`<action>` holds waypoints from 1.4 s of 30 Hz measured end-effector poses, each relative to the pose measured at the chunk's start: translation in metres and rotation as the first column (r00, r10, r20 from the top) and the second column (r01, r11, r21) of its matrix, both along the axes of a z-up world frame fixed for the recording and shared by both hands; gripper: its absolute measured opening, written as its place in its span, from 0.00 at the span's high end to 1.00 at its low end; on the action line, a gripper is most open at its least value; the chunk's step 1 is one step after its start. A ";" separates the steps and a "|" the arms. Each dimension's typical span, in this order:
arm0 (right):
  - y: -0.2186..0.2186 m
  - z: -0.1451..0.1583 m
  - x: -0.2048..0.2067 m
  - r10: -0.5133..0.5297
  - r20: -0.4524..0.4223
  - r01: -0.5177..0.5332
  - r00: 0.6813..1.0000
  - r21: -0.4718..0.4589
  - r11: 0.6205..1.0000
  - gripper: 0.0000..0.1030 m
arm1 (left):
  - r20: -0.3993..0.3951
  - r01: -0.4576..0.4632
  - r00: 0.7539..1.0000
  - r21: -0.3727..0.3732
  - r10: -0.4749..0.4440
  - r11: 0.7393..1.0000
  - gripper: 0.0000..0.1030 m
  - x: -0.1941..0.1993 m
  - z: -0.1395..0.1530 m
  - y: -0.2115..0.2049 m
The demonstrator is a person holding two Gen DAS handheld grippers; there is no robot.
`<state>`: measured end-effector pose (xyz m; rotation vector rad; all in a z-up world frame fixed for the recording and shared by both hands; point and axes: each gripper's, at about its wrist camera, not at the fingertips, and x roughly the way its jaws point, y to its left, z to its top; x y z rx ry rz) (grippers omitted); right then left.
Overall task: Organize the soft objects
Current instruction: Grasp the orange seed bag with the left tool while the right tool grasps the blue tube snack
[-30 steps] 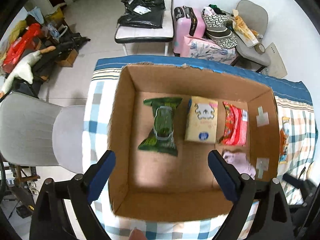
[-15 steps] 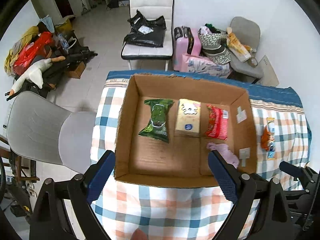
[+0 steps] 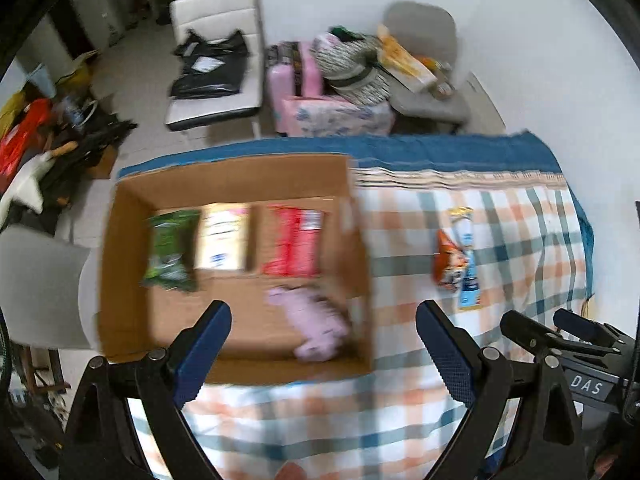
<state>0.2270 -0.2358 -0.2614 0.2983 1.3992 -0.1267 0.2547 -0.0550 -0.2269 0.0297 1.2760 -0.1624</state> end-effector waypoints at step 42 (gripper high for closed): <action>-0.136 -0.199 0.102 -0.098 -0.239 0.154 0.966 0.228 0.961 0.41 | -0.404 0.076 0.912 -0.011 -0.073 0.997 0.54 0.076 -0.232 -0.145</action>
